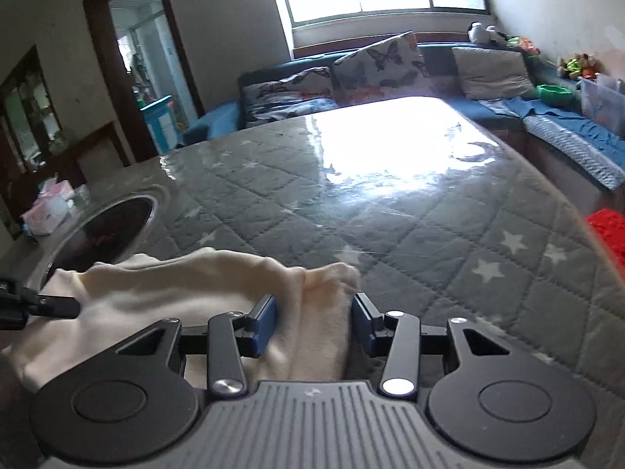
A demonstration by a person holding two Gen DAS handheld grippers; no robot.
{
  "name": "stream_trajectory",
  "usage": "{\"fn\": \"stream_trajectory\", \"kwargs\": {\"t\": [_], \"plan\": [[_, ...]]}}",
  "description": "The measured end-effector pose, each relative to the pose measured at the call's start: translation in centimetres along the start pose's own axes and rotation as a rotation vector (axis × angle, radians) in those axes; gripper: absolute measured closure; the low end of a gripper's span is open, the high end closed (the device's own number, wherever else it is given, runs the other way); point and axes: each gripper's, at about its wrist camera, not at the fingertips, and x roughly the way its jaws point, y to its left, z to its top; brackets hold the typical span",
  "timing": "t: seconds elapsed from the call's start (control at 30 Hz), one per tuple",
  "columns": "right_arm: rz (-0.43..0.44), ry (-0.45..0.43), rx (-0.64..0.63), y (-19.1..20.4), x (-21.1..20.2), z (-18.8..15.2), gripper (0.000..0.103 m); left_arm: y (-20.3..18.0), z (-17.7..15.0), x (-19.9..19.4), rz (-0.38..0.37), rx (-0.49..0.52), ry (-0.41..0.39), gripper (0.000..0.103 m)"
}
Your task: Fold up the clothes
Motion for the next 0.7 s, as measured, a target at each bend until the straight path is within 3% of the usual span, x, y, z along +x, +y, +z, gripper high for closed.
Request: {"fn": "stream_trajectory", "kwargs": {"t": [0.03, 0.1, 0.17, 0.47, 0.7], "plan": [[0.009, 0.003, -0.002, 0.2, 0.0, 0.0, 0.066, -0.1, 0.1, 0.0, 0.002, 0.006, -0.002, 0.082], [0.018, 0.001, -0.010, 0.5, 0.0, 0.2, 0.086, -0.4, 0.2, 0.0, 0.009, 0.025, -0.010, 0.083], [0.023, -0.009, -0.016, 0.6, -0.4, 0.5, 0.092, -1.0, 0.5, -0.1, 0.012, 0.050, -0.016, 0.084], [-0.022, -0.119, -0.071, 1.3, -4.5, 3.1, 0.094, -5.8, 2.4, 0.4, -0.021, 0.195, -0.062, 0.087], [-0.119, -0.186, -0.094, -0.7, -6.6, 5.9, 0.094, -10.2, 3.2, 3.0, -0.070, 0.263, -0.067, 0.087]]}}
